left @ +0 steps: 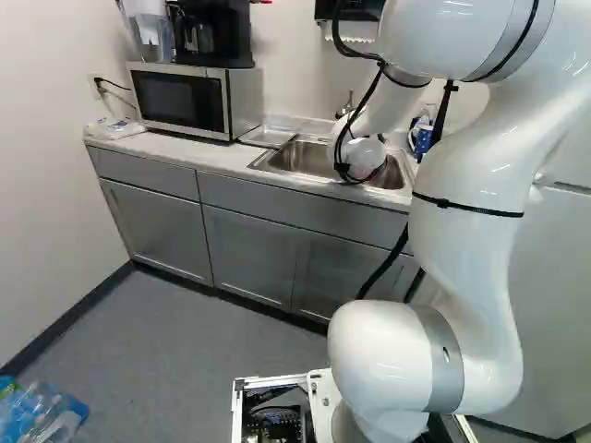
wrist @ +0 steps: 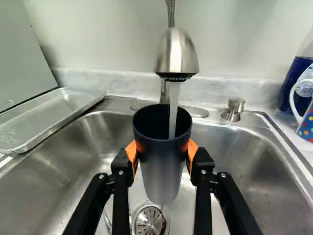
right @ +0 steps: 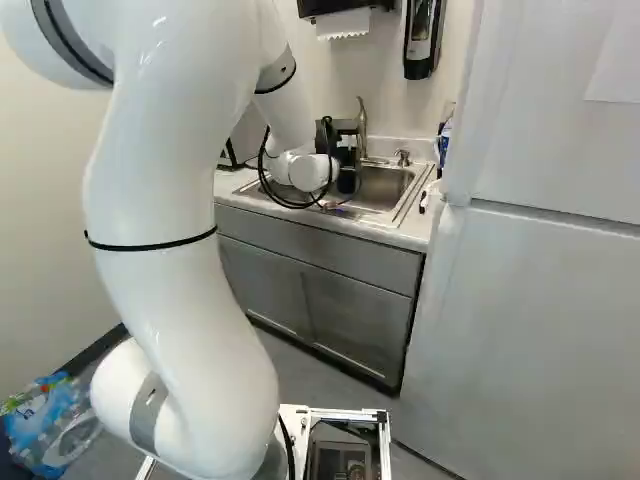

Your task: Rinse the cup and place it in the tray

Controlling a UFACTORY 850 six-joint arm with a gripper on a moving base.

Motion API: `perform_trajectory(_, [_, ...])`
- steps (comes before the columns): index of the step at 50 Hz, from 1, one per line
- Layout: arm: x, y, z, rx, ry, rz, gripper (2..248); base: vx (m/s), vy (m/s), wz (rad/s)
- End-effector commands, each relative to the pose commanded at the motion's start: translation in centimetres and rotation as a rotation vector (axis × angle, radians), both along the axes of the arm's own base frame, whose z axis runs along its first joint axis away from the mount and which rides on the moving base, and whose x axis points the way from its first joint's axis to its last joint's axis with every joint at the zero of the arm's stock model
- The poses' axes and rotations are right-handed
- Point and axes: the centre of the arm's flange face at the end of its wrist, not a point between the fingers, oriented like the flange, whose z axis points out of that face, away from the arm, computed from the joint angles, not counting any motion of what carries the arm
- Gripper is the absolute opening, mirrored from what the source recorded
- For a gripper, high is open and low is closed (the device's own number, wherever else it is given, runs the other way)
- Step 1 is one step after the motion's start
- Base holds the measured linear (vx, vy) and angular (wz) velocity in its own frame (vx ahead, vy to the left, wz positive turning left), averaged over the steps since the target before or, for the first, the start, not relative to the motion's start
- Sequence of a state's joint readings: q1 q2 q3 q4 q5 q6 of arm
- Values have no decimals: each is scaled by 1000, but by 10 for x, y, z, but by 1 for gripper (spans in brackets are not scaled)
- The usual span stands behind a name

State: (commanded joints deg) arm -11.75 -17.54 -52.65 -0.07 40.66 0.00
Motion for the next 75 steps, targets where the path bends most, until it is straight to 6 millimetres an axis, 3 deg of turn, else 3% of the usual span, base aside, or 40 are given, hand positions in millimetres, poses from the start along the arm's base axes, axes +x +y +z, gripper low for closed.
perform_trajectory(75, [0, 0, 0, 0, 0, 0, 119, 0, 0, 0])
